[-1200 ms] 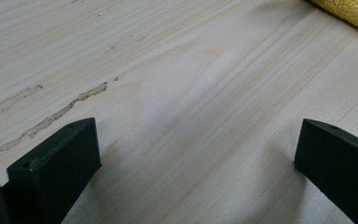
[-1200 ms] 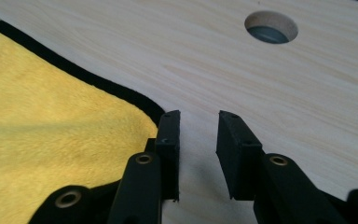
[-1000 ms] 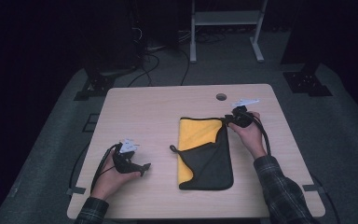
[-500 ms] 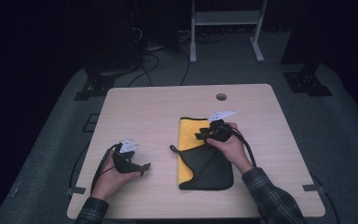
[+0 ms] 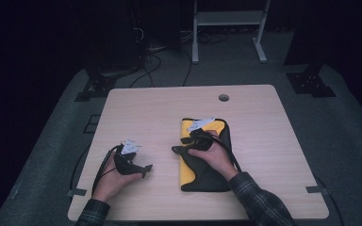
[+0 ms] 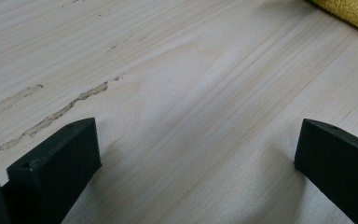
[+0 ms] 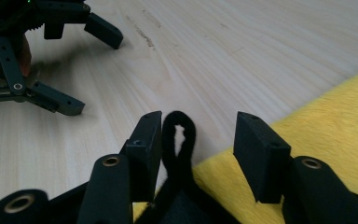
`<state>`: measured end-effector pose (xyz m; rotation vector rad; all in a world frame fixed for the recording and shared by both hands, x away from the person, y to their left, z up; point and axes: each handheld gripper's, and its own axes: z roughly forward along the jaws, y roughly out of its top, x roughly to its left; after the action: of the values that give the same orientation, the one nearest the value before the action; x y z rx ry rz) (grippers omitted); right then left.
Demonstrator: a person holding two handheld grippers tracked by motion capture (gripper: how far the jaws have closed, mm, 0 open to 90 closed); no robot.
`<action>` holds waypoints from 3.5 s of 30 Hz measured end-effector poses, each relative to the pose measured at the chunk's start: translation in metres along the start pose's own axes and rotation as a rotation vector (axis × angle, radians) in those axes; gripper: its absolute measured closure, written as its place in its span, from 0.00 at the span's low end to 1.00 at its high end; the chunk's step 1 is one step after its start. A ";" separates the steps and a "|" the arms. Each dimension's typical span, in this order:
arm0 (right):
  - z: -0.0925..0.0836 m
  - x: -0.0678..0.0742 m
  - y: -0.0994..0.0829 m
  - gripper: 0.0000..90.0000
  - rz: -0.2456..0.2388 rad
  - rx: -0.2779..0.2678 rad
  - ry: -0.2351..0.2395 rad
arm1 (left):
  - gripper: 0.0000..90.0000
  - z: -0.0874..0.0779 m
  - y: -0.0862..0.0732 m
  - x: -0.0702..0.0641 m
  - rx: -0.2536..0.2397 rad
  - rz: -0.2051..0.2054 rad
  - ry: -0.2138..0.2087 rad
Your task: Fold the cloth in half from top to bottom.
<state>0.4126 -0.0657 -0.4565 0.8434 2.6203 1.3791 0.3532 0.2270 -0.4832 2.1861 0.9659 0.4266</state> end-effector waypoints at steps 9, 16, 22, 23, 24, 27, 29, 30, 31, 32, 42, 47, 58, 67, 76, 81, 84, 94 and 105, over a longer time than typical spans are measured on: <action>0.026 0.005 -0.002 0.55 -0.025 0.067 0.001 | 0.00 0.000 0.000 0.000 0.000 0.002 0.001; 0.029 0.005 -0.003 0.84 -0.034 0.081 0.019 | 0.00 0.000 0.000 0.000 0.000 0.002 0.001; 0.024 0.007 -0.002 0.93 -0.039 0.073 0.025 | 0.00 0.000 0.000 0.000 0.000 0.003 0.001; 0.023 0.007 -0.002 0.93 -0.045 0.070 0.027 | 0.00 0.000 0.000 0.000 0.000 0.002 0.001; 0.020 0.008 -0.002 0.93 -0.042 0.065 0.030 | 0.00 0.000 0.000 0.000 0.000 0.002 0.001; 0.012 0.008 -0.001 0.93 -0.042 0.041 0.043 | 0.00 0.000 0.000 0.000 -0.002 -0.003 0.001; 0.003 0.008 -0.001 0.93 -0.038 0.020 0.046 | 0.00 0.000 0.000 0.000 -0.003 -0.004 0.001; 0.000 0.008 -0.001 0.93 -0.037 0.016 0.044 | 0.00 0.000 0.000 0.000 -0.003 -0.003 0.001; -0.006 0.007 -0.001 0.93 -0.034 0.010 0.043 | 0.00 0.000 0.000 0.000 -0.003 -0.003 0.001; -0.009 0.007 -0.002 0.93 -0.033 0.007 0.043 | 0.00 0.000 0.000 0.000 -0.003 -0.003 0.001; -0.057 0.003 -0.019 0.93 0.006 -0.027 0.007 | 0.00 0.000 0.000 0.000 0.000 -0.001 0.001; -0.081 0.006 -0.034 0.93 0.006 -0.033 -0.019 | 0.00 0.000 0.000 0.000 0.000 0.000 0.001; -0.133 0.014 -0.072 0.93 0.021 -0.038 -0.052 | 0.00 0.000 0.000 0.000 0.000 -0.001 0.001; -0.157 0.024 -0.105 0.92 0.057 -0.015 -0.062 | 0.00 0.000 0.000 0.000 -0.003 -0.002 0.003; -0.144 0.033 -0.133 0.91 0.065 0.103 -0.054 | 0.00 0.000 0.000 -0.001 -0.004 -0.006 0.003; -0.147 0.035 -0.140 0.91 0.050 0.119 -0.068 | 0.00 0.000 0.000 -0.001 -0.004 -0.006 0.003; -0.150 0.034 -0.139 0.78 0.043 0.088 -0.061 | 0.00 0.000 0.000 -0.001 -0.005 -0.007 0.004; -0.174 0.023 -0.122 0.56 0.045 -0.103 -0.077 | 0.21 -0.002 0.003 -0.006 -0.035 0.035 -0.039; -0.169 -0.021 -0.097 0.51 0.041 -0.091 -0.230 | 0.48 0.007 0.039 -0.004 -0.036 0.024 -0.078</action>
<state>0.3370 -0.2455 -0.4351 0.9835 2.3637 1.3118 0.3745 0.2019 -0.4601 2.1670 0.8845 0.3647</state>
